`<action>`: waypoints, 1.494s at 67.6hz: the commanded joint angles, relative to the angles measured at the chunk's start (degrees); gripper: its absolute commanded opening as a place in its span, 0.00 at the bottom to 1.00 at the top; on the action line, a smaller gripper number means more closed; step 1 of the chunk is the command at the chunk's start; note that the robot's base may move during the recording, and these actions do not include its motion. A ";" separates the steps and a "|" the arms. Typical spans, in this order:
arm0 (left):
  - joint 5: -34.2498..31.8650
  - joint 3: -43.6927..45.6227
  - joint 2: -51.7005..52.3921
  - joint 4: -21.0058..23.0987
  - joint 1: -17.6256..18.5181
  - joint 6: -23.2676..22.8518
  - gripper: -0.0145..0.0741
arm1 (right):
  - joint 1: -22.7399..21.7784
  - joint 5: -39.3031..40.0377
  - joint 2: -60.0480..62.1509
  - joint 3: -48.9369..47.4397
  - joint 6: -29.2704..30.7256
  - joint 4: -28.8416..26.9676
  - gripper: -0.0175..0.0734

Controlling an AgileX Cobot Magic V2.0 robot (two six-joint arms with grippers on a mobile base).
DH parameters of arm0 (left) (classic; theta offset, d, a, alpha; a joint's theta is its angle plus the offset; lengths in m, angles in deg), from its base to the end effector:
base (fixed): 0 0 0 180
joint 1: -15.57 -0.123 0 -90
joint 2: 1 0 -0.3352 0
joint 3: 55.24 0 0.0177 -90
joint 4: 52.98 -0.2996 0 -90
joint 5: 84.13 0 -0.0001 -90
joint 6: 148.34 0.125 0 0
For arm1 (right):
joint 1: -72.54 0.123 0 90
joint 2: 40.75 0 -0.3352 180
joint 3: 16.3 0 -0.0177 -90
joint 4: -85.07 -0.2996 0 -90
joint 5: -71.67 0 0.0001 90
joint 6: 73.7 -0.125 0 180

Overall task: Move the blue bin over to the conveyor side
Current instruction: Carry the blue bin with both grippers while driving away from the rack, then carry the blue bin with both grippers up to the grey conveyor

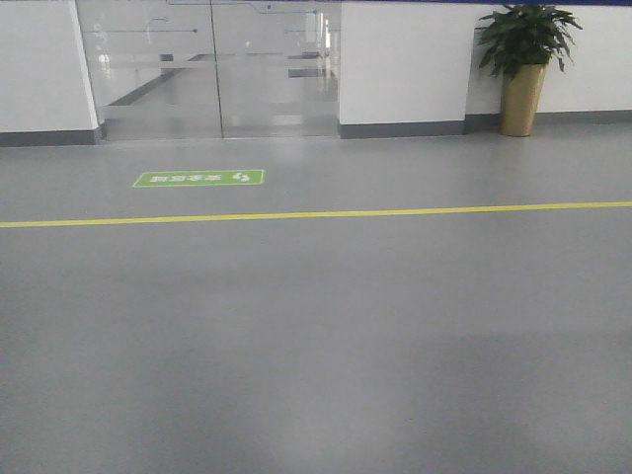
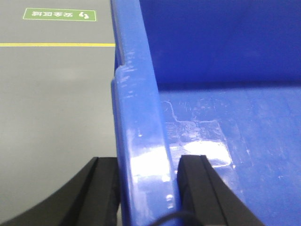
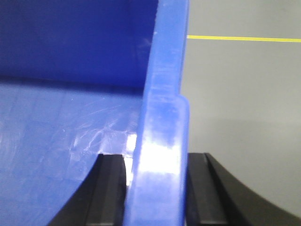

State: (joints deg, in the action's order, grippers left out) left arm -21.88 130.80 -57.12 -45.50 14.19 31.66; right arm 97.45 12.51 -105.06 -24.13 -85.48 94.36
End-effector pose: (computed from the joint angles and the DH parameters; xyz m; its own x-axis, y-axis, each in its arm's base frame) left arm 0.1468 -0.0109 0.5603 -0.3809 -0.0698 -0.9220 0.0596 0.9932 -0.0998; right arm 0.1946 0.0713 0.5523 -0.4217 -0.0630 -0.9045 -0.2541 0.9658 0.0512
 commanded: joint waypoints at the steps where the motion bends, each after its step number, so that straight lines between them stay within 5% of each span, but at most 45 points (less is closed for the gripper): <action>1: -6.38 0.85 0.89 -0.21 -0.21 0.94 0.16 | -0.21 8.62 1.16 -1.16 1.43 3.16 0.11; 101: -6.38 0.85 0.89 -0.21 -0.21 0.94 0.16 | -0.21 8.62 1.16 -1.16 1.43 3.16 0.11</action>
State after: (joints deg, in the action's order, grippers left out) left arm -21.88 130.78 -57.12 -45.72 14.19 31.66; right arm 97.45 12.51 -105.17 -24.13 -85.48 94.24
